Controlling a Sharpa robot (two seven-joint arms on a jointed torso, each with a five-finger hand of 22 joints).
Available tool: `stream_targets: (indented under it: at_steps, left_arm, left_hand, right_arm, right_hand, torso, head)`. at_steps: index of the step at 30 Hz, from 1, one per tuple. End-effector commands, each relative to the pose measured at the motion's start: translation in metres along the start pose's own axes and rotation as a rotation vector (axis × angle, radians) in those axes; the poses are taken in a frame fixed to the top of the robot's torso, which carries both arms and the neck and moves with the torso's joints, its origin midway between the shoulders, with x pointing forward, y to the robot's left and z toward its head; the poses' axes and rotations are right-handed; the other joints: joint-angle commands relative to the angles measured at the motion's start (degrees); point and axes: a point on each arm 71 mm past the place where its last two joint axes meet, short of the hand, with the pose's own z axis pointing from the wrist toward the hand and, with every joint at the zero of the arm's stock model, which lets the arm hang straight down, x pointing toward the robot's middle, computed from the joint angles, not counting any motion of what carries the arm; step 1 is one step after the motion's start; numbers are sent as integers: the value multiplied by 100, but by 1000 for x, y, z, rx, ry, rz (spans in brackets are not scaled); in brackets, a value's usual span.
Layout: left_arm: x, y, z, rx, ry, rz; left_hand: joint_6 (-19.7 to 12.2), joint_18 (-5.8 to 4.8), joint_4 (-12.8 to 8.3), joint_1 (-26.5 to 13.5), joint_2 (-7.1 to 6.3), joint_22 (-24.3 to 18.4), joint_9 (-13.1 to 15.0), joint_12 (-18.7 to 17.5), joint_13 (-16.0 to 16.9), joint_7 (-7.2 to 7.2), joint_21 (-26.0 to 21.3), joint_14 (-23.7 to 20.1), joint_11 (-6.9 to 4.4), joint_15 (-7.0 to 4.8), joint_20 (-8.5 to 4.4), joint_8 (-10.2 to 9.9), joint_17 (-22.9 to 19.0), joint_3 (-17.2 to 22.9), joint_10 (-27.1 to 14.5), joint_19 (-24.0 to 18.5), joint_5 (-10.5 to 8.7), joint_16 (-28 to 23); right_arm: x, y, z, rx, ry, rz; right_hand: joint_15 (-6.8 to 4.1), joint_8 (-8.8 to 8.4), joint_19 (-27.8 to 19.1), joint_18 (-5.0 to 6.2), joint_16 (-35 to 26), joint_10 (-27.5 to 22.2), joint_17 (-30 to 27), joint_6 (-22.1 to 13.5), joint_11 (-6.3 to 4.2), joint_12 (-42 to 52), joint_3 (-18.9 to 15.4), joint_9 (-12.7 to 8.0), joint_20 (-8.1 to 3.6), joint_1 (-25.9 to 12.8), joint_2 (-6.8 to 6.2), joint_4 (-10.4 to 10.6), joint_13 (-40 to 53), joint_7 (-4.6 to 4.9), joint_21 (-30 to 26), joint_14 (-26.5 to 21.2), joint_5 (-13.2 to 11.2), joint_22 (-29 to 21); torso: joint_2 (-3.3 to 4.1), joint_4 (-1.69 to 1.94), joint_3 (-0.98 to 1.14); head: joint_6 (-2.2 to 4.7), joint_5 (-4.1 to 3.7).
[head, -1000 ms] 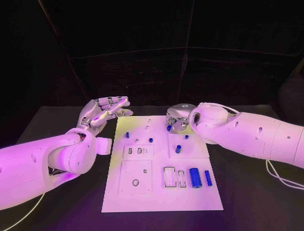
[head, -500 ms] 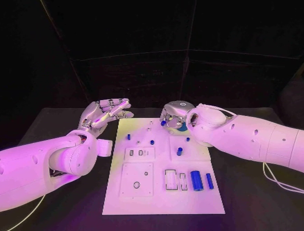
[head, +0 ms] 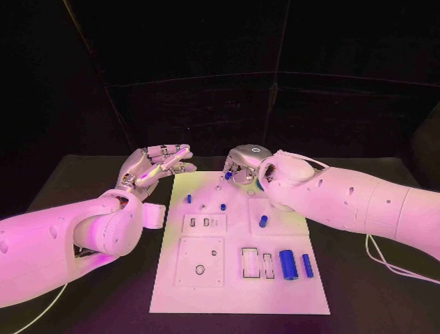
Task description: Assemble the parts on the task board
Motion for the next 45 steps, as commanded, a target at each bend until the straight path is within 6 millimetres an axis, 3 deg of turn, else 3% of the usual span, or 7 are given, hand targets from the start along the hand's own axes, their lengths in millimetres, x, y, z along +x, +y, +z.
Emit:
stream_targets:
  at_steps: [1, 8, 17, 25, 39, 43, 45]
  left_arm:
    - [3, -2, 1, 9, 20, -6]
    - [4, -4, 2, 13, 23, -7]
    - [5, -4, 3, 13, 25, -7]
    - [6, -4, 3, 12, 28, -8]
    - [6, -4, 4, 8, 29, -9]
    - [6, -5, 4, 8, 28, -8]
    - [5, -5, 4, 8, 28, -7]
  left_hand:
    - [27, 37, -37, 49, 3, -5, -5, -39, -6, 28, -16, 13, 16, 8, 10, -33, 8, 8, -6, 42, 21, -29]
    - [27, 37, -37, 49, 3, -5, -5, -39, -6, 28, -16, 13, 16, 8, 10, -33, 8, 8, -6, 42, 21, -29]
    - [27, 37, -37, 49, 3, -5, -5, -39, -6, 28, -16, 13, 16, 8, 10, -33, 8, 8, -6, 42, 21, -29]
    - [28, 37, -46, 52, 7, -9, -5, -46, -7, 28, -21, 11, 16, 9, 11, -38, 10, 7, -7, 44, 21, -36]
    - [27, 37, -51, 54, 9, -12, -6, -52, -7, 29, -24, 10, 18, 10, 11, -42, 11, 5, -10, 44, 21, -40]
    - [27, 37, -52, 54, 9, -12, -6, -52, -7, 29, -24, 10, 18, 10, 11, -43, 11, 5, -10, 44, 21, -40]
    - [27, 37, -52, 54, 9, -12, -6, -52, -7, 29, -24, 10, 18, 10, 11, -43, 11, 5, -10, 44, 21, -40]
  right_arm:
    - [-1, 2, 3, -8, -4, 2]
    - [0, 6, 9, -6, 9, -3]
    - [-1, 7, 14, -4, -10, -13]
    - [1, 8, 18, 2, 6, -21]
    - [5, 8, 20, 16, 65, -36]
    - [4, 5, 20, 21, 51, -35]
    - [3, 4, 20, 20, 34, -31]
  right_hand:
    - [-15, -9, 24, -59, 40, -16, -11, -15, 14, -26, 48, -5, 17, -55, -16, -6, -5, 15, 38, 71, -29, 5]
    - [-6, -12, 20, -59, 45, -43, -25, -40, 24, -27, 133, -7, 25, -92, -53, 8, -9, 26, 40, 67, -58, 6]
    - [-1, -13, 20, -60, 50, -60, -31, -58, 30, -28, 189, -8, 30, -113, -78, 18, -12, 31, 42, 64, -67, 11]
    - [8, -15, 11, -58, 57, -89, -37, -86, 41, -30, 250, -10, 38, -144, -120, 32, -15, 43, 40, 61, -77, 3]
    - [28, -16, -10, -54, 53, -161, -73, -139, 64, -33, 358, -12, 56, -202, -199, 71, -25, 63, 32, 48, -143, -15]
    - [73, -31, -81, -38, 12, -335, -161, -280, 110, -46, 436, -28, 84, -274, -295, 119, -49, 122, -11, 17, -193, -108]
    - [143, -29, -276, 14, -121, -664, -379, -654, 206, -46, 453, -47, 137, -344, -430, 160, -69, 194, -143, -51, -368, -385]
  torso:
    - [33, 16, -10]
    - [44, 8, -5]
    - [41, 12, -9]
    - [43, 14, -11]
    - [43, 8, -11]
    - [40, 1, -13]
    - [42, -1, -10]
  head:
    - [4, 3]
    - [17, 57]
    - [30, 66]
    - [19, 59]
    - [-22, 134]
    - [-37, 148]
    - [-33, 154]
